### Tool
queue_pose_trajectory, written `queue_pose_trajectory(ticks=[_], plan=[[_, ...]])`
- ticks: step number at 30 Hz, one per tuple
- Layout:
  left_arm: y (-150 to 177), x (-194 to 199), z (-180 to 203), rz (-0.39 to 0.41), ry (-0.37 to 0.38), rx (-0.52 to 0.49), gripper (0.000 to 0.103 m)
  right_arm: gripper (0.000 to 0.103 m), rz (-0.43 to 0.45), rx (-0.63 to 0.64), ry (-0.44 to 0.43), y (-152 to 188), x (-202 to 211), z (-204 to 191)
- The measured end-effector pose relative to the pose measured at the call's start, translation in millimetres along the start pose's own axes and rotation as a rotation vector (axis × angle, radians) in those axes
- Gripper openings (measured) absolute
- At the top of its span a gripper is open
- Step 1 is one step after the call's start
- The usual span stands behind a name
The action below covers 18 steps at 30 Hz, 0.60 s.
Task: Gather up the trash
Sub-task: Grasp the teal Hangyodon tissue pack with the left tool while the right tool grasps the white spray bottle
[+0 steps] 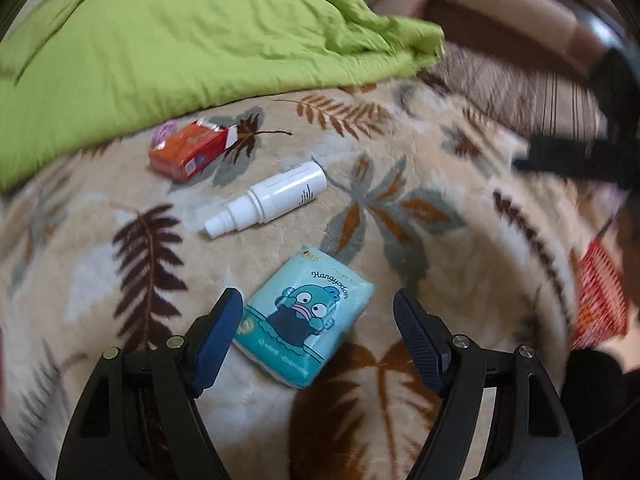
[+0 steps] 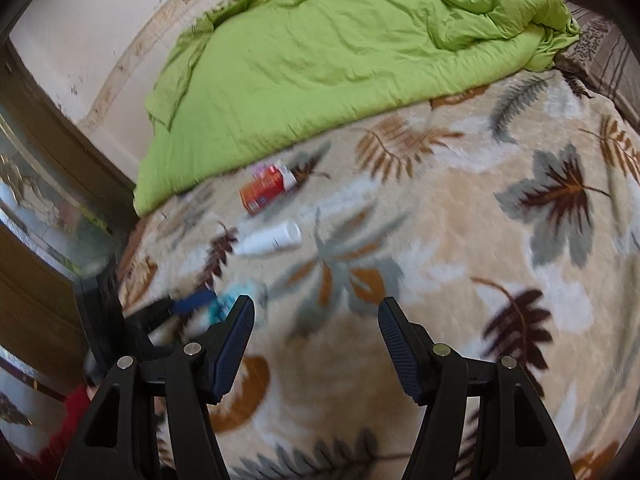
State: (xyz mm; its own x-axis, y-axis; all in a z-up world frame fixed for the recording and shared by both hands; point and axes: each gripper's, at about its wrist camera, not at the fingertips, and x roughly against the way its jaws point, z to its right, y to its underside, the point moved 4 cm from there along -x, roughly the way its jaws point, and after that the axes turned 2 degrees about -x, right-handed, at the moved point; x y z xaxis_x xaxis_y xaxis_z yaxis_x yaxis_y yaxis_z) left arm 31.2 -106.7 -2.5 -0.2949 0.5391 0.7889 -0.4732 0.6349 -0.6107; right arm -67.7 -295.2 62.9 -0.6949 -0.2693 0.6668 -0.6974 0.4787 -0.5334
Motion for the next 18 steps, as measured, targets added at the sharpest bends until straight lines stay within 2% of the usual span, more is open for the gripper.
queue_pose_trajectory(ticks=[2,6,8,12,15,18], plan=[[-0.4,-10.5,0.5,-0.043,-0.033,-0.054,0.077,0.069,0.017,0.01,-0.01,-5.5,2.4,-7.6],[5.2,-27.3,-3.6,-0.078,-0.076,-0.115,0.076,0.069,0.029,0.058,0.007,-6.1,5.9,-14.6],[7.1,-26.8,-6.6,-0.064,-0.091,-0.091,0.061,0.069,0.017,0.066,0.016,-4.9,3.5,-12.6],[9.1,-19.4,-21.0,-0.043,-0.187,0.049,0.041,0.069,-0.01,0.08,0.0,-9.4,-7.8,-13.4],[18.7,-5.9,-33.2,-0.016,-0.236,0.223,0.038,0.069,-0.031,0.157,-0.036,-18.2,-26.5,-28.5],[34.6,12.1,-37.1,0.025,-0.277,0.356,0.038,0.069,-0.116,0.262,-0.07,-28.9,-66.7,-50.6]])
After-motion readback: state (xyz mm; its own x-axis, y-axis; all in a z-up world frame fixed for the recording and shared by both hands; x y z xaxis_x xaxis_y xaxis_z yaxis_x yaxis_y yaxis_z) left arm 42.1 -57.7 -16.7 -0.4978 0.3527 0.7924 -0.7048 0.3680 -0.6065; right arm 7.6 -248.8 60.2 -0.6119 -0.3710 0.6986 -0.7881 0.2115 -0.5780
